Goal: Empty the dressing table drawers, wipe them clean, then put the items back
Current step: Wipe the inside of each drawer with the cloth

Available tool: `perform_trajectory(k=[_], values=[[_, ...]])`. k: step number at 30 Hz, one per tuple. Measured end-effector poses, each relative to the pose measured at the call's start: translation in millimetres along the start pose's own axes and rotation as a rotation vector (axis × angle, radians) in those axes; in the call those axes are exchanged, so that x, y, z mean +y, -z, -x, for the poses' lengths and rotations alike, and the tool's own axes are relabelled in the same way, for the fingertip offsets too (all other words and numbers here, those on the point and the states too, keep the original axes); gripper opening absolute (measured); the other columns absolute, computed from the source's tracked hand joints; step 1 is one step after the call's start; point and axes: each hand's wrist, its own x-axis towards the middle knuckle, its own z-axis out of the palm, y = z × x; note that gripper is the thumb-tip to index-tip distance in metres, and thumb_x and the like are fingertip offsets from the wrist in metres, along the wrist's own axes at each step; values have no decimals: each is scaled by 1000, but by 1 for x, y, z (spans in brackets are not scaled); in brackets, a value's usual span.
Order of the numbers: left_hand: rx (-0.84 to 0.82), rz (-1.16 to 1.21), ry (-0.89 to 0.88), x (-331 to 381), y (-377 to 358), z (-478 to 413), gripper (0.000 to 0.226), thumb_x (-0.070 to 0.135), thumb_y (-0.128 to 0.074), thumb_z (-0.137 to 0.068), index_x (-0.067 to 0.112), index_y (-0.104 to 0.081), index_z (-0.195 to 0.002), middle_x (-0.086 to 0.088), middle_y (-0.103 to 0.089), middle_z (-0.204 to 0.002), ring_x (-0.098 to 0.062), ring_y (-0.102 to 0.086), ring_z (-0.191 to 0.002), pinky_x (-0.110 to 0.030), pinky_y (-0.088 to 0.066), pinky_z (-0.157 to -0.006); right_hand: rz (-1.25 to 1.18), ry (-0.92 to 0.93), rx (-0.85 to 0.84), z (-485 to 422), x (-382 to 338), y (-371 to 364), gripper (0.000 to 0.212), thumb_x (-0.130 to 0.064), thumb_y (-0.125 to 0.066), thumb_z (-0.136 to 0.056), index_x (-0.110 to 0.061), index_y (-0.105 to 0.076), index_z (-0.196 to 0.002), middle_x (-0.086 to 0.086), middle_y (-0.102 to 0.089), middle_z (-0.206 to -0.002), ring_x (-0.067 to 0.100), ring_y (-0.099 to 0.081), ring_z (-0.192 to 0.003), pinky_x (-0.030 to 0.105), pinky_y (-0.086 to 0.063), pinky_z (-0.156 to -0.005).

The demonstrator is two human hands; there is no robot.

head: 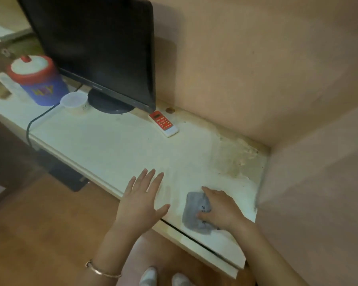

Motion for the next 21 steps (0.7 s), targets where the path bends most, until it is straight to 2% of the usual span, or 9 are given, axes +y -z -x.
perform_trajectory(k=[2, 3, 5, 6, 9, 13, 16, 19, 21], values=[[-8, -32, 70, 6, -6, 8, 77, 57, -60, -68, 16, -47, -132, -10, -51, -134, -29, -44, -127, -43, -25, -102, 75, 33, 7, -6, 3, -2, 60, -42, -62, -77, -14, -42, -127, 3, -50, -122, 23, -43, -117, 32, -40, -89], [-9, -43, 108, 8, -9, 12, 77, 57, -62, -66, 16, -49, -130, -10, -54, -131, -30, -47, -124, -43, -27, -100, 90, 40, 5, -9, 5, -4, 50, -43, -64, -74, -16, -48, -112, 2, -52, -112, 22, -45, -111, 31, -41, -83], [-5, -56, 172, 14, -12, 25, 79, 57, -69, -64, 17, -50, -129, -9, -55, -130, -29, -49, -123, -43, -28, -99, 49, 60, -38, -14, 7, -5, 33, -43, -68, -69, -20, -48, -82, -1, -50, -90, 18, -52, -94, 29, -44, -72], [7, -45, 215, 16, -13, 31, 80, 55, -72, -63, 17, -50, -129, -9, -55, -130, -29, -48, -124, -43, -27, -100, 17, 87, -71, -16, 6, -3, 30, -40, -68, -68, -21, -46, -74, -2, -48, -84, 16, -53, -84, 27, -45, -66], [53, 6, 363, 19, -6, 58, 76, 51, -68, -69, 17, -46, -133, -9, -47, -138, -28, -37, -132, -41, -20, -106, -7, 216, -140, -17, -10, 10, 20, -31, -66, -72, -24, -51, -83, -3, -48, -88, 15, -55, -78, 28, -45, -64], [216, 32, 622, 6, 9, 115, 77, 54, -50, -84, 29, -11, -146, 5, -11, -155, -13, 1, -142, -31, 6, -111, -121, 420, -183, -14, -69, 22, 19, -21, -68, -72, -22, -52, -84, -2, -61, -86, 12, -59, -75, 24, -45, -61], [325, 48, 834, -10, 21, 177, 77, 54, -49, -84, 30, -9, -146, 6, -11, -155, -10, 2, -142, -29, 6, -111, -129, 584, -235, -1, -136, 13, 22, -23, -69, -74, -22, -55, -90, -3, -64, -82, 10, -61, -73, 20, -47, -57], [402, -14, 1050, -27, 30, 251, 78, 56, -49, -83, 29, -11, -146, 4, -15, -154, -12, -3, -142, -29, 5, -110, -53, 783, -238, 21, -208, -18, 24, -27, -69, -77, -26, -55, -97, -10, -62, -85, 5, -59, -78, 29, -54, -69], [430, -54, 1199, -33, 34, 305, 79, 55, -53, -82, 27, -16, -145, 2, -20, -153, -15, -8, -142, -30, 1, -110, -3, 896, -241, 44, -258, -46, 26, -29, -69, -77, -27, -56, -99, -11, -62, -87, 5, -59, -79, 33, -55, -71]])
